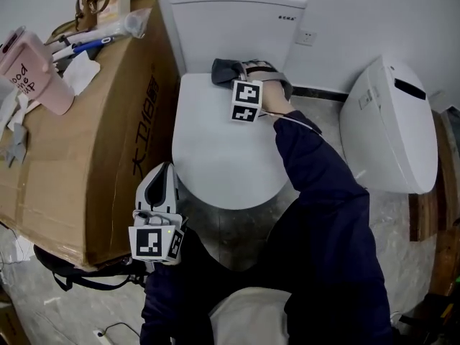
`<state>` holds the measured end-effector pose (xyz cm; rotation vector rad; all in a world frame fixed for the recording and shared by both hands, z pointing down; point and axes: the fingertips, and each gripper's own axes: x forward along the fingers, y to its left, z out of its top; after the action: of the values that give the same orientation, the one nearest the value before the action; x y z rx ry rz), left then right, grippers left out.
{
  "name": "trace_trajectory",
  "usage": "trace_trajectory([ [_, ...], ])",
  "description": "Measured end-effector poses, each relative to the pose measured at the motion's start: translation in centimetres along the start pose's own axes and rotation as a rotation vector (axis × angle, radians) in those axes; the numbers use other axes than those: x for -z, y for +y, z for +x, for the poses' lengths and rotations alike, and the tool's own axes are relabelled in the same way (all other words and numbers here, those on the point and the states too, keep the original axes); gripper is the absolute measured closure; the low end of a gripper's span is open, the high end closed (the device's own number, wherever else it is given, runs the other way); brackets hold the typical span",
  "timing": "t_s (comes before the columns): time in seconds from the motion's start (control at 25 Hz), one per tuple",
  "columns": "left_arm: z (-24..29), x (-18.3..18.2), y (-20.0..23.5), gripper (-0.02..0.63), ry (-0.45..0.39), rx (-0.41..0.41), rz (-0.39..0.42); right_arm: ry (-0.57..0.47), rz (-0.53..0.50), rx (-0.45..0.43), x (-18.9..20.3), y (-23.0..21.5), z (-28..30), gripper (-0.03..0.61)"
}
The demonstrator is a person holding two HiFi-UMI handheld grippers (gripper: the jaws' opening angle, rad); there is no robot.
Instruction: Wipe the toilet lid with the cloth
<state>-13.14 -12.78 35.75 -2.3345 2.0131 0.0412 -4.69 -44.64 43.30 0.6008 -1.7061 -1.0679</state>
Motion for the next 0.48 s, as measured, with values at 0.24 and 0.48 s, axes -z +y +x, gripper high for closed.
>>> trace_trajectory([
  [0.24,-0.8,0.9,0.5,0.598,0.032,-0.024,0.027,0.064,-0.011,-0.015,-0.2,0.6,3.8,0.509],
  [0.48,0.0,1.0,0.8,0.598,0.010,-0.018,-0.003,0.093,-0.031,-0.040,-1.2,2.5,2.6,0.520],
])
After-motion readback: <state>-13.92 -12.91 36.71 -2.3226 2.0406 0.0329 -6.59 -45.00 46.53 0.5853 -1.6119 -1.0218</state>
